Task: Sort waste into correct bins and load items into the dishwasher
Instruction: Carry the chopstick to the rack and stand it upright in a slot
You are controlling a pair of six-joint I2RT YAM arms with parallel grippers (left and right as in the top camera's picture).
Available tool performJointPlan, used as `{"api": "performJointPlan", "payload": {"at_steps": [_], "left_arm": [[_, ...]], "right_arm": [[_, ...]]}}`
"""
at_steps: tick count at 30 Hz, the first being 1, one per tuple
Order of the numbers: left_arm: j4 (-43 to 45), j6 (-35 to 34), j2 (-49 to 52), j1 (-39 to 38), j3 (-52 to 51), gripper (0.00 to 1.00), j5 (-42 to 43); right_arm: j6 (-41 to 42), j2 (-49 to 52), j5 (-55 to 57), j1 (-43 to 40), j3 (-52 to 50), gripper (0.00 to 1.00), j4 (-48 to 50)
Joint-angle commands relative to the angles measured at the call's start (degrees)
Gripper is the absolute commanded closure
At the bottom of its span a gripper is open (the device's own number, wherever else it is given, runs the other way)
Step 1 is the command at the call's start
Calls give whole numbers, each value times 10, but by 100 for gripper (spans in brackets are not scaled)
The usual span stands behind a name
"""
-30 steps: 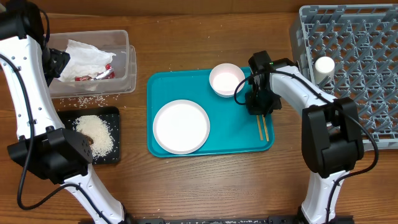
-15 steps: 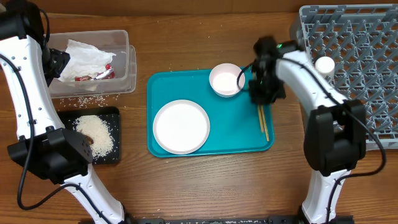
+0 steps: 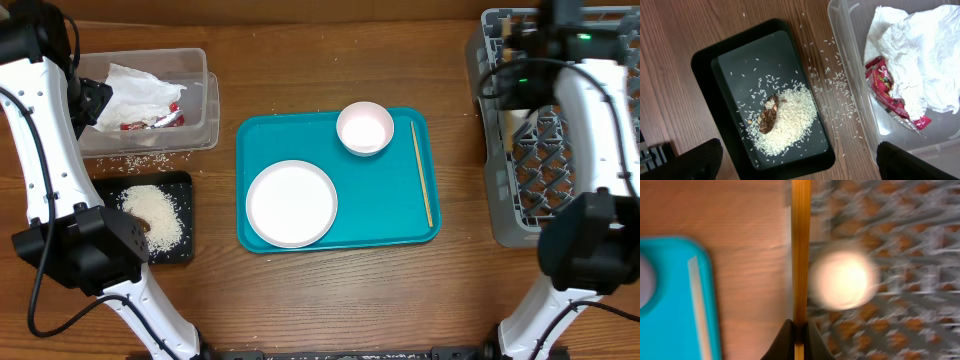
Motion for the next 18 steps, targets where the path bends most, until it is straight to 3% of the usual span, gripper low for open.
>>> {"api": "performJointPlan", "payload": {"at_steps": [1, 11, 16, 17, 18], "left_arm": [[-2, -8, -11, -5, 0, 0, -4], [-2, -8, -11, -5, 0, 0, -4], [-2, -8, -11, -6, 0, 0, -4], [-2, -8, -11, -6, 0, 0, -4], [-2, -8, -11, -6, 0, 0, -4]], "right_arm": [[-25, -9, -1, -48, 9, 96, 33], [-173, 11, -5, -127, 9, 96, 123], [-180, 60, -5, -133, 9, 96, 142], [-179, 66, -5, -132, 9, 93, 142], [-178, 74, -6, -130, 9, 65, 143]]}}
